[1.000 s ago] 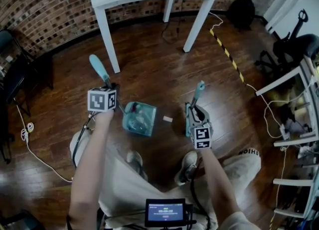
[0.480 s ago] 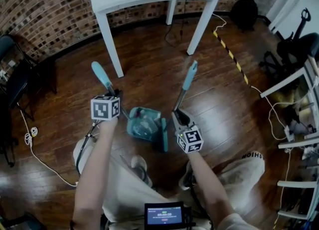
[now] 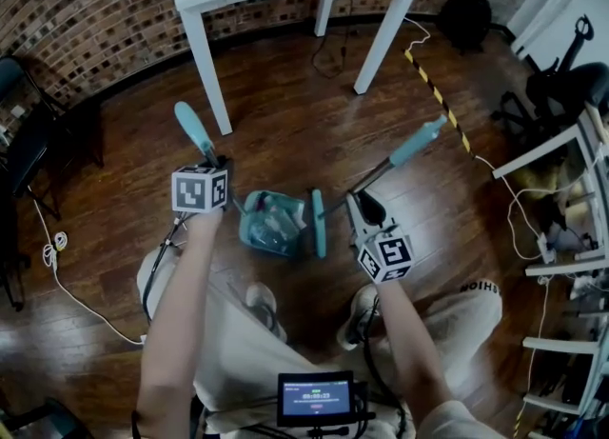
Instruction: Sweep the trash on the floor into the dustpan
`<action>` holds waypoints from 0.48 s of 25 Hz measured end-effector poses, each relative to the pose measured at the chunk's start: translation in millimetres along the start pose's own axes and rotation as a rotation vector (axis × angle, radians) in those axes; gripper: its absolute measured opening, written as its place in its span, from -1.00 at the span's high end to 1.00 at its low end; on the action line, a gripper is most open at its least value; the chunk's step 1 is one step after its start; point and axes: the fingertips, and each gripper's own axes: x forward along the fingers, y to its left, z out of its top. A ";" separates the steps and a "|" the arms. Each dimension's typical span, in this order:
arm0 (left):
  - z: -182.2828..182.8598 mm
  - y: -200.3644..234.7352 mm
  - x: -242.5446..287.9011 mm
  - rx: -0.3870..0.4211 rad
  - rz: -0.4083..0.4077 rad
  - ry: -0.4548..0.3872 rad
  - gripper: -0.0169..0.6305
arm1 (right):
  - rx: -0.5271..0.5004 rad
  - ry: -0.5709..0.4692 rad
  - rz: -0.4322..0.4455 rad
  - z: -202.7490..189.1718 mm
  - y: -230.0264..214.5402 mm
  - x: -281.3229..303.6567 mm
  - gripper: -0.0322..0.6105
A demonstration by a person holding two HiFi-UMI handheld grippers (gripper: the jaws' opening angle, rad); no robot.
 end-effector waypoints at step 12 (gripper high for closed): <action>-4.8 -8.0 0.9 0.005 -0.033 0.017 0.79 | -0.072 0.180 -0.043 -48.2 0.8 -27.6 0.62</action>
